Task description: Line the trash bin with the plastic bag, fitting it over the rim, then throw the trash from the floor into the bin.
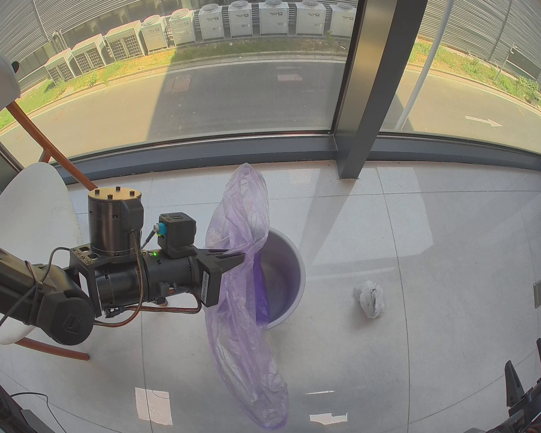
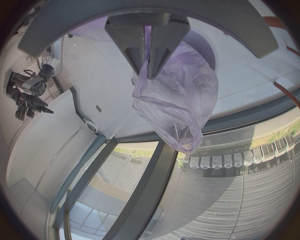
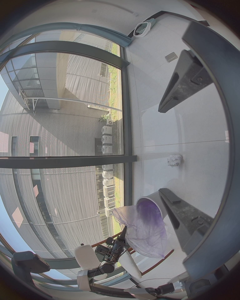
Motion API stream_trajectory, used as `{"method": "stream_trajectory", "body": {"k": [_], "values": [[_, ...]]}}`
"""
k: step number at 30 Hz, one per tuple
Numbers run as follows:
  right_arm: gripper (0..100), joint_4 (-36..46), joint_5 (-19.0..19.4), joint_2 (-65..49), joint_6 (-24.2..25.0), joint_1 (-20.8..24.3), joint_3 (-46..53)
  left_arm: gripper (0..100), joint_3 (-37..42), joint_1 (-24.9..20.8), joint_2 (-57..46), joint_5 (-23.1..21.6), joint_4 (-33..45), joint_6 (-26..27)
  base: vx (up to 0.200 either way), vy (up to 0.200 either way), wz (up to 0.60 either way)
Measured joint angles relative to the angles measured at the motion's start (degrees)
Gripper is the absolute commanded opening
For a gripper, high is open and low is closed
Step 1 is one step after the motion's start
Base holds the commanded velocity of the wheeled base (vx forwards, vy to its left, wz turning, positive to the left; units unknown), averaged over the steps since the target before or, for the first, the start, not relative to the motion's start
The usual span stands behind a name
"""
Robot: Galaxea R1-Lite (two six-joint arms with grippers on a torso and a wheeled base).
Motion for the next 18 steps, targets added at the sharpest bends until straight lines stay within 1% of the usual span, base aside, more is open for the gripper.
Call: {"method": "stream_trajectory", "body": {"k": [4, 6, 10, 14, 18], "values": [[100, -0.01, -0.02, 0.0, -0.02, 0.0, 0.0, 0, -1.72, 0.96, 0.2, 1.26, 0.49, 1.12, 0.0, 0.0, 0.0], [100, -0.01, -0.02, 0.0, -0.05, 0.0, 0.0, 0, -4.8, 1.38, 0.68, 3.04, 1.85, 1.48, 0.0, 0.0, 0.0], [100, -0.01, -0.02, 0.0, -0.02, 0.0, 0.0, 0, -13.68, 1.83, 1.95, 6.24, 5.0, 2.04, 0.0, 0.0, 0.0], [100, -0.01, -0.02, 0.0, -0.02, 0.0, 0.0, 0, -19.74, 1.35, 2.73, 6.97, 6.78, 2.77, 0.0, 0.0, 0.0], [100, -0.04, -0.02, 0.0, -0.27, 0.0, 0.0, 0, -20.69, 0.39, 3.0, 7.13, 8.23, 5.07, 0.0, 0.0, 0.0]]}}
